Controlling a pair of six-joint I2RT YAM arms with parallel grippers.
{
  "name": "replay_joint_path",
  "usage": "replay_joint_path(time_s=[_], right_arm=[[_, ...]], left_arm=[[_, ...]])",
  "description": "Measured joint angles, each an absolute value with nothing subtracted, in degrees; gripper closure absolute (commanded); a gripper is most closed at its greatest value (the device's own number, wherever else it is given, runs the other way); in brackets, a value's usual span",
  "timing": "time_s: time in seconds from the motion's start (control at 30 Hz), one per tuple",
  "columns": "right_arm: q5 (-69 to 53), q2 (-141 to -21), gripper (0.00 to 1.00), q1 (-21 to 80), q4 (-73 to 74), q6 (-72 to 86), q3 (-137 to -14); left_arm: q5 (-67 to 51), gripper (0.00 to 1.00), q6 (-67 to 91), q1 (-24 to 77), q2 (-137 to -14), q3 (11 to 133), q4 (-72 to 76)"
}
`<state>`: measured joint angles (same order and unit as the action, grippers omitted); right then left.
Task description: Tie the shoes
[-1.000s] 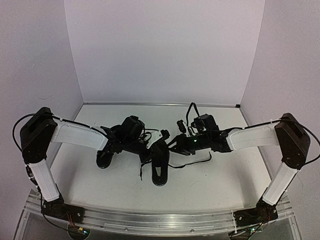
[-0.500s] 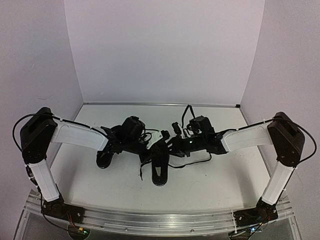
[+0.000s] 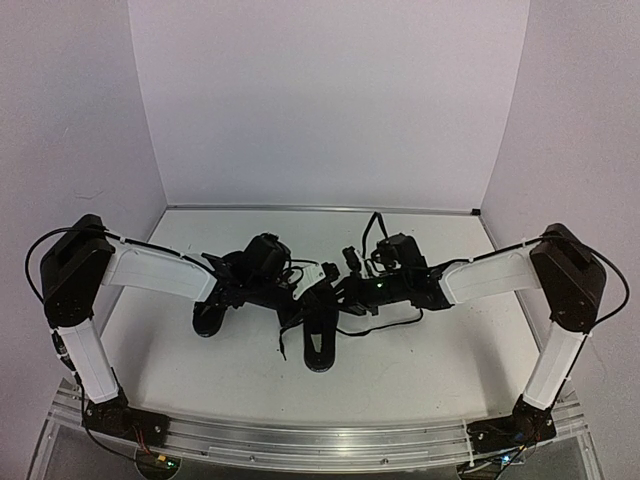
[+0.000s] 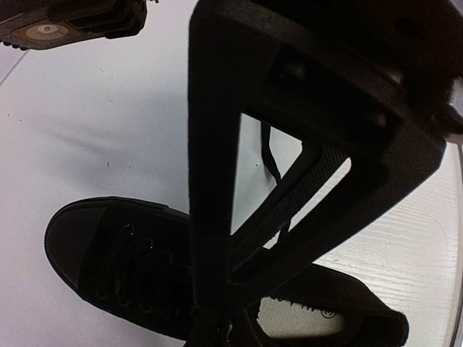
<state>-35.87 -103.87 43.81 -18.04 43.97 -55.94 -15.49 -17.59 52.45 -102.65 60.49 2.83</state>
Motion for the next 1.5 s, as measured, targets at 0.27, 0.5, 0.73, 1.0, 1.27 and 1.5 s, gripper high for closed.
replay_joint_path(time_s=[0.27,0.5,0.73,1.0,1.27,1.5], right_arm=[[-35.8,-104.4,0.86,43.8,-18.6,44.9,-55.9],[-36.5,-104.7,1.0,43.8,-19.9,46.2,-56.1],[-36.3,-104.7,1.0,43.8,-20.0,46.6,-56.0],[-34.5,-104.6,1.0,43.8,-19.9,46.6,-55.0],[-33.2,-103.1,1.0,43.7,-19.9,46.6,-54.2],[-33.1,-102.6,1.0,43.6,-19.8,46.6,-54.2]], left_arm=[[-15.2,1.0,-17.6,52.4,-102.7,60.5,2.6],[-14.7,0.99,-17.6,52.4,-102.7,60.3,3.1],[-13.5,0.71,-17.6,52.4,-102.7,60.2,3.1],[-11.8,0.69,-18.7,52.1,-100.3,57.0,3.1],[-14.0,0.69,-19.4,49.8,-97.3,54.0,4.0],[-16.3,0.69,-19.6,49.6,-97.7,54.0,5.1]])
